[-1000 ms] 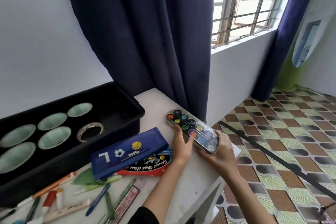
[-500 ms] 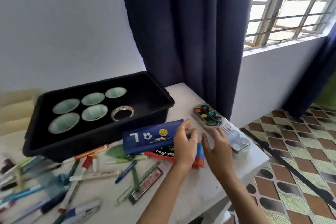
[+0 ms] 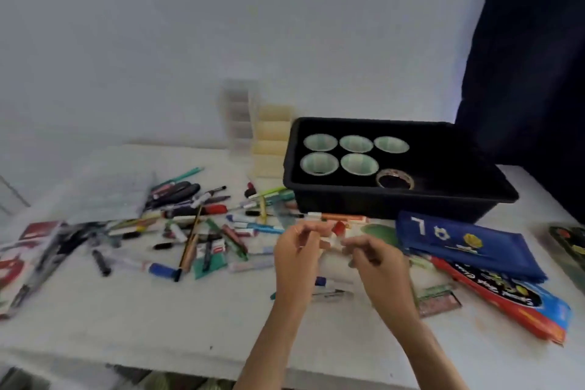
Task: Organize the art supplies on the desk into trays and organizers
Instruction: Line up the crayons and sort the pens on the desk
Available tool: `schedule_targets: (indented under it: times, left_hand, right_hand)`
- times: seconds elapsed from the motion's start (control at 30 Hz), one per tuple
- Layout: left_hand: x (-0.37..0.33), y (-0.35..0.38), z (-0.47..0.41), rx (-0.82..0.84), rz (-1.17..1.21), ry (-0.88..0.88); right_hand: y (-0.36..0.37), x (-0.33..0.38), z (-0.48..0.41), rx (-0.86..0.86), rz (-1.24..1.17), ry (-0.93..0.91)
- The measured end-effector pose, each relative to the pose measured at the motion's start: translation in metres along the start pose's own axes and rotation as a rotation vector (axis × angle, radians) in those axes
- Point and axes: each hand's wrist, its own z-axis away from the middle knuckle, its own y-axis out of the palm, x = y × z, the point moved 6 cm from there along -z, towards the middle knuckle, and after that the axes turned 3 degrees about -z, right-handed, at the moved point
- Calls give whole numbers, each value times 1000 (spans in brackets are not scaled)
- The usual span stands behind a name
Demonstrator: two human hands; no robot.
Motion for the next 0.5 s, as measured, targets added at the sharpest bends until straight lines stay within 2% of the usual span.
schedule_targets:
  times: [0.23, 0.5]
  left_hand:
    - [11, -142, -20, -192, 44, -47]
    - [5, -314, -45, -389, -84, -6]
  right_hand:
    - [129, 26, 19, 209, -28, 30]
    - [285, 71, 39, 364, -44, 88]
